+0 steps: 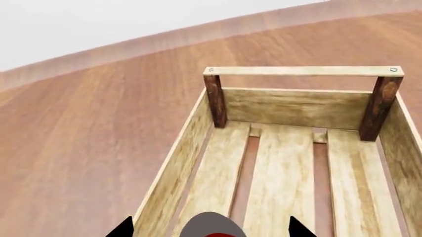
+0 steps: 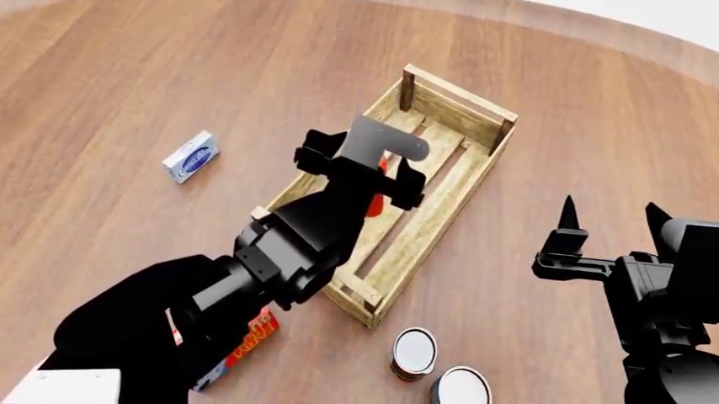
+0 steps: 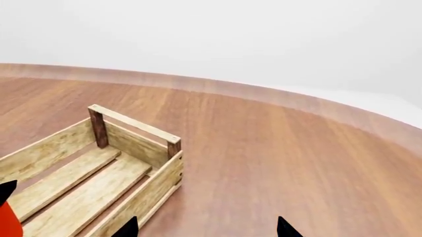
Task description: Pick up the ketchup, and put it in the wooden tray.
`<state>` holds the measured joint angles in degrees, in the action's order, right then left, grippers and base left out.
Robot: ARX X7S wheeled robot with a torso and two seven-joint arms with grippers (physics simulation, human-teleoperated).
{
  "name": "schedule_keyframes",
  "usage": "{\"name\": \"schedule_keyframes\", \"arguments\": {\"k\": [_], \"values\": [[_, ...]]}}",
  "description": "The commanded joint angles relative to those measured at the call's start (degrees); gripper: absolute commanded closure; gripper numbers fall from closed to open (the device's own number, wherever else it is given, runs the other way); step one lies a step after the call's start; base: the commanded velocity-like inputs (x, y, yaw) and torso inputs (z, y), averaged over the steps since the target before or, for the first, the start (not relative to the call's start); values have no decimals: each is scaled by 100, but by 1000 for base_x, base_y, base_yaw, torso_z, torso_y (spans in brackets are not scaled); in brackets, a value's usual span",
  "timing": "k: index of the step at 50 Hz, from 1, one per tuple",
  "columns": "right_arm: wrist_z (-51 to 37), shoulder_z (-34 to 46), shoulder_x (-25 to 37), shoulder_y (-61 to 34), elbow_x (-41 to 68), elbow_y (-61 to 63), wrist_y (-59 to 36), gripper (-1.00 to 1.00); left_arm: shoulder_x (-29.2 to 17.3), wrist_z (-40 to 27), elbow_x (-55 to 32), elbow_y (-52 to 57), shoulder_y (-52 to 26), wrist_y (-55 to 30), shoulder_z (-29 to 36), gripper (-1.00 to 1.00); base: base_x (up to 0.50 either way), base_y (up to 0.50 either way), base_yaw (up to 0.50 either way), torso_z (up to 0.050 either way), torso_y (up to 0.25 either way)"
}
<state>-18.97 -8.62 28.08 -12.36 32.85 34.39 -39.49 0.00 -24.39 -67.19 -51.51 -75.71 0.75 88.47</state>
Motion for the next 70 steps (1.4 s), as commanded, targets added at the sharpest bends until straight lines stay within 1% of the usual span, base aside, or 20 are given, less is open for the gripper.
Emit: {"name": "schedule_keyframes", "arguments": {"k": [1,8,25,41,45,49,58,59,61,63,66,70], "values": [[25,21,18,8,-5,-9,51,-100,0,-5,-30,-41,-71,16,3,-100,0,0,0,0,0],[48,39,32,16,-18,-16,96,-100,0,-49,23,-51,-98,39,1,-100,0,0,0,-4,26],[73,69,48,32,-53,-32,199,-100,0,-32,-35,-32,-160,55,2,-100,0,0,0,-16,131],[83,81,58,40,-47,-43,249,-100,0,32,-278,48,-273,80,13,-100,0,0,0,-17,130],[85,80,54,44,-47,-48,273,-100,0,60,-396,39,-352,181,4,-100,0,0,0,-17,127],[95,68,32,54,-52,-61,340,-100,0,132,-608,-71,-481,451,-2,-100,0,0,0,-16,88],[99,65,25,61,-49,-71,388,-100,-30,521,-978,-480,-665,976,-117,-100,0,0,0,-14,57],[33,-97,97,132,115,130,222,-100,-182,396,-953,-231,-670,1019,-115,-100,0,0,0,-11,41],[-57,-269,183,187,315,351,3,-100,-650,18,-901,573,-685,1085,-109,-100,0,0,0,-6,12],[-92,-128,158,89,239,275,-27,-100,-1119,-323,-875,1357,-683,1147,-126,-100,0,0,0,0,0],[-76,120,52,-40,30,60,128,-100,-1680,-729,-755,2223,-631,1319,-134,-100,0,0,0,0,0],[-72,142,-19,-4,-32,63,290,-100,-2456,-1133,-691,3308,-498,1480,-153,-100,0,0,0,0,0]]}}
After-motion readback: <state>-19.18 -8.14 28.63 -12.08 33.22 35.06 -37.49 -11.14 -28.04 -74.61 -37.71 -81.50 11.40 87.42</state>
